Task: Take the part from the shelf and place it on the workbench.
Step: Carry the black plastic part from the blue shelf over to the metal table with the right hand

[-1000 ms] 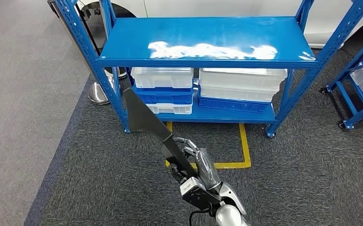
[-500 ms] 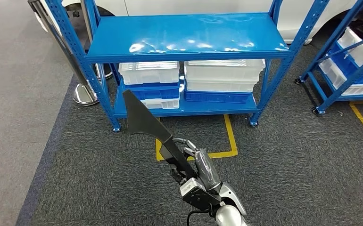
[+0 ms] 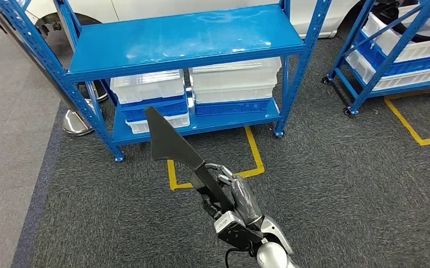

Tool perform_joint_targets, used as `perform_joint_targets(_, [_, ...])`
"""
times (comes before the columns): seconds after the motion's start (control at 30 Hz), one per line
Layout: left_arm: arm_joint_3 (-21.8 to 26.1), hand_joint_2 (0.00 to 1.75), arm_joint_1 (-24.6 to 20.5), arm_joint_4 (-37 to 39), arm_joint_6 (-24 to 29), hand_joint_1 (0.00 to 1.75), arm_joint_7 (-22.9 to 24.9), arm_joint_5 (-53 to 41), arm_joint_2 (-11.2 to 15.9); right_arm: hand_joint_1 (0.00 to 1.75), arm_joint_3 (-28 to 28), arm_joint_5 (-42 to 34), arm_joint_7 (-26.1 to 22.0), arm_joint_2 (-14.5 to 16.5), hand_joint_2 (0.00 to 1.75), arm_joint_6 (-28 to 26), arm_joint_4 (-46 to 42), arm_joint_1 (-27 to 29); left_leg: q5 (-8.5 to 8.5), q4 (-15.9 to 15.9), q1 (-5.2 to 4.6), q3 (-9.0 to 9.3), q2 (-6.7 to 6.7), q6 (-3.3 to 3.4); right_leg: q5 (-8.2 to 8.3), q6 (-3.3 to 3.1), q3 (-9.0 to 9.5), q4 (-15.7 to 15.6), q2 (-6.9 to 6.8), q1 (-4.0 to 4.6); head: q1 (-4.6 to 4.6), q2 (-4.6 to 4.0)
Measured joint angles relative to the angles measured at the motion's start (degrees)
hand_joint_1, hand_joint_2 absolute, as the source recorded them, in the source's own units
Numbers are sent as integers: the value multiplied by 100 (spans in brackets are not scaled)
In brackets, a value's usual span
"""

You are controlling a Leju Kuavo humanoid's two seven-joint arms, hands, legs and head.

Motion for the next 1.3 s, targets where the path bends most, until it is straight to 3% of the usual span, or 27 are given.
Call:
perform_joint_targets(0.03, [0,175,8,0,-1,0,2,0,1,173,4,-3,0,-2,175,0,-2,3,97,-66,5,48,-9,2,18,10,-23,9,63,1,0,0])
perform_joint_targets(0.07, [0,175,12,0,-2,0,2,0,3,173,8,-5,-1,-4,175,0,-4,5,279,-333,15,192,-45,9,34,23,-43,21,130,-1,0,0])
perform_joint_targets(0.13, [0,175,24,3,-4,0,3,-1,10,173,17,-7,-1,-5,175,0,-11,3,597,-1067,41,552,-285,35,69,70,-84,47,254,-1,1,0])
perform_joint_targets(0.2, [0,175,30,7,-5,0,3,0,14,173,25,-8,-2,-5,175,0,-28,1,682,-1441,45,701,-473,55,125,142,-139,58,358,-5,1,0])
perform_joint_targets(0.23, [0,175,27,9,-7,0,3,-1,15,173,27,-8,-3,-7,175,0,-39,4,687,-1467,32,703,-463,67,160,187,-162,47,412,-8,0,0])
perform_joint_targets(0.3, [1,175,17,9,-10,0,4,1,15,173,32,-11,-3,-17,175,0,-55,17,747,-1502,30,703,-340,129,212,265,-192,24,470,-20,2,0])
perform_joint_targets(0.33, [1,175,18,9,-14,0,5,3,16,173,32,-16,-3,-26,175,-1,-58,22,786,-1528,37,703,-272,169,173,290,-220,64,402,-14,5,0])
perform_joint_targets(0.37, [2,175,24,9,-16,0,6,5,18,173,32,-21,-4,-34,175,-1,-63,25,825,-1555,44,692,-200,210,63,308,-283,195,286,-7,11,0])
perform_joint_targets(0.43, [3,175,40,9,-17,0,8,9,24,173,32,-31,-4,-45,175,-2,-76,27,869,-1567,27,649,-54,263,-348,341,-530,807,27,-9,21,0])
perform_joint_targets(0.5, [6,175,49,10,-16,0,10,10,30,173,33,-39,-4,-54,175,-1,-83,34,884,-1553,1,601,102,285,-679,373,-779,1499,-57,-22,23,0])
perform_joint_targets(0.53, [9,175,47,10,-16,0,13,10,32,173,34,-44,-4,-61,175,0,-83,40,887,-1545,-7,585,174,288,-702,377,-793,1623,-74,-23,23,0])
perform_joint_targets(0.57, [14,175,42,10,-16,0,15,10,34,173,34,-49,-3,-68,175,0,-84,45,887,-1535,-15,574,246,287,-623,370,-687,1519,-95,-21,24,0])
perform_joint_targets(0.6, [19,175,36,9,-16,0,16,10,34,173,34,-54,-3,-74,175,0,-87,48,884,-1526,-22,571,309,283,-470,351,-478,1208,-137,-15,23,0])
perform_joint_targets(0.67, [28,175,28,10,-17,0,19,11,33,173,34,-64,-4,-79,175,0,-106,46,869,-1504,-46,569,421,259,-209,272,6,381,-364,41,24,0])
perform_joint_targets(0.7, [30,175,28,10,-17,0,21,11,32,173,36,-70,-6,-80,175,0,-119,44,863,-1496,-59,566,472,238,-157,228,140,119,-460,77,22,0])
perform_joint_targets(0.73, [32,175,27,10,-17,0,24,12,33,173,37,-78,-8,-81,175,0,-132,43,858,-1491,-70,563,523,215,-152,191,192,-11,-515,111,22,0])
perform_joint_targets(0.8, [34,175,18,10,-17,0,30,10,34,173,39,-96,-13,-89,175,0,-148,48,852,-1497,-84,567,632,164,-125,135,177,-51,-425,119,19,0])
perform_joint_targets(0.83, [36,175,11,9,-17,0,34,8,38,173,39,-102,-15,-93,175,0,-155,53,815,-1472,-77,564,595,135,-100,106,177,-81,-365,100,20,0])
perform_joint_targets(0.9, [38,175,13,10,-17,0,40,2,47,173,46,-109,-18,-96,175,0,-172,56,571,-1163,-56,445,336,84,-43,40,175,-139,-259,54,18,0])
perform_joint_targets(0.97, [39,175,28,11,-17,0,42,-16,52,173,64,-115,-20,-96,175,0,-183,63,190,-466,-26,149,63,55,-15,8,151,-145,-149,44,17,0])
perform_joint_targets(1.0, [39,175,33,11,-18,0,42,-30,52,173,71,-121,-20,-98,175,0,-184,74,72,-140,-17,9,21,43,-8,5,141,-139,-85,44,17,0])
perform_joint_targets(1.03, [39,175,38,11,-20,0,43,-48,54,173,76,-128,-19,-103,175,-1,-184,90,55,36,-7,-66,5,32,-2,7,133,-129,-13,42,17,0])
perform_joint_targets(1.07, [39,175,44,11,-21,0,43,-65,56,173,76,-136,-19,-109,175,-1,-184,105,149,9,5,-50,0,23,1,11,129,-114,60,37,17,0])
perform_joint_targets(1.1, [39,175,49,11,-26,0,43,-81,60,173,77,-141,-18,-116,175,-2,-187,117,334,-233,23,63,-26,15,1,20,126,-94,134,30,17,0])
perform_joint_targets(1.17, [39,175,67,13,-39,0,43,-104,67,173,78,-145,-19,-122,175,-4,-201,126,682,-957,76,378,-271,-5,-9,62,88,-19,273,23,17,0])
perform_joint_targets(1.23, [39,175,68,16,-55,0,37,-122,69,173,79,-148,-20,-125,175,-8,-228,128,780,-1347,104,530,-505,-1,3,133,4,49,387,25,19,0])
perform_joint_targets(1.3, [39,175,44,19,-68,0,28,-148,69,173,81,-151,-20,-134,175,-11,-254,145,784,-1374,89,526,-457,56,58,223,-62,44,511,12,20,0])
